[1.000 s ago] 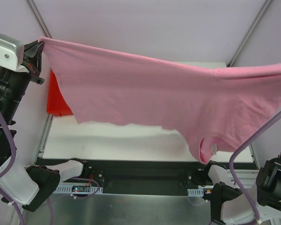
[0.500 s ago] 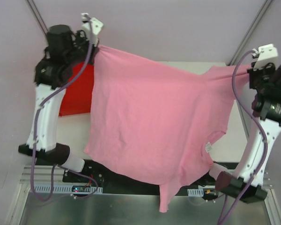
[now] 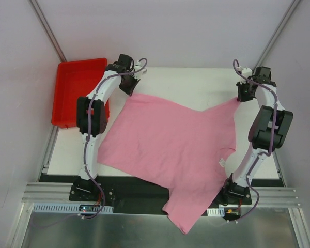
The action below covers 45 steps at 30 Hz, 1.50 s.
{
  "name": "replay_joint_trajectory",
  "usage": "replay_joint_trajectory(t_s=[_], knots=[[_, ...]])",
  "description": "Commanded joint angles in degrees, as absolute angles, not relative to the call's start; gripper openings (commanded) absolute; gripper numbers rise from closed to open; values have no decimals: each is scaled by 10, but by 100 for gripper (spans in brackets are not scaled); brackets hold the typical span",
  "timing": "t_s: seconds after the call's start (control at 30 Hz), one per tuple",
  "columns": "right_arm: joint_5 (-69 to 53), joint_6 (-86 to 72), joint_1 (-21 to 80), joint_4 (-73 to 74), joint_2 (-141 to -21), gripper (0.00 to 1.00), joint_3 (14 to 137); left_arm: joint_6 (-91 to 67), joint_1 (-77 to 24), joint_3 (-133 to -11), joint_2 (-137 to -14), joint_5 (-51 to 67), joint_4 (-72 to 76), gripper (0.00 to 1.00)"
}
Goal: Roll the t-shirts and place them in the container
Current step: Flatten out the T-shirt at the center of the board, then fold the T-shirt at the center of the board.
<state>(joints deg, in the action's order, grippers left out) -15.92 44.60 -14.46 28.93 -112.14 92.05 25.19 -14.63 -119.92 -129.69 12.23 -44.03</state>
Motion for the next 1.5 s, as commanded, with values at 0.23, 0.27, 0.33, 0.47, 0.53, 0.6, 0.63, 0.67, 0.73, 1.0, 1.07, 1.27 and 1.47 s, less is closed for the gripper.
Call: replay_joint_trajectory(t_s=[0.23, 0.27, 0.33, 0.47, 0.53, 0.6, 0.63, 0.67, 0.73, 1.0, 1.07, 1.27, 1.47], knots=[[-4, 473, -120, 275, -1268, 1, 1137, 284, -142, -1400, -1419, 19, -379, 0], [17, 472, -115, 274, -1278, 1, 1156, 286, -141, -1399, -1424, 16, -347, 0], [32, 468, -111, 272, -1318, 0, 1228, 287, -140, -1399, -1429, 4, -315, 0], [51, 454, -105, 265, -1381, 1, 1350, 286, -134, -1400, -1434, -21, -244, 0], [54, 455, -103, 232, -1392, 1, 1368, 292, -129, -1400, -1436, -18, -211, 0], [57, 459, -99, 203, -1403, 1, 1368, 305, -124, -1400, -1439, -16, -191, 0], [61, 462, -98, 175, -1408, 1, 1373, 312, -123, -1401, -1440, -15, -173, 0], [67, 463, -98, 164, -1423, 1, 1382, 323, -120, -1402, -1441, -14, -165, 0], [74, 466, -97, 150, -1440, 1, 1403, 331, -115, -1407, -1439, -13, -152, 0], [47, 513, -91, 194, -1350, 1, 1274, 393, -119, -1250, -1312, 70, -155, 0], [40, 511, -92, 218, -1306, 1, 1244, 398, -124, -1202, -1282, 74, -157, 0], [20, 490, -93, 291, -1189, 1, 1141, 383, -126, -1172, -1235, 98, -182, 0], [6, 487, -92, 344, -1125, 1, 1077, 446, -125, -1145, -1219, 111, -220, 0]])
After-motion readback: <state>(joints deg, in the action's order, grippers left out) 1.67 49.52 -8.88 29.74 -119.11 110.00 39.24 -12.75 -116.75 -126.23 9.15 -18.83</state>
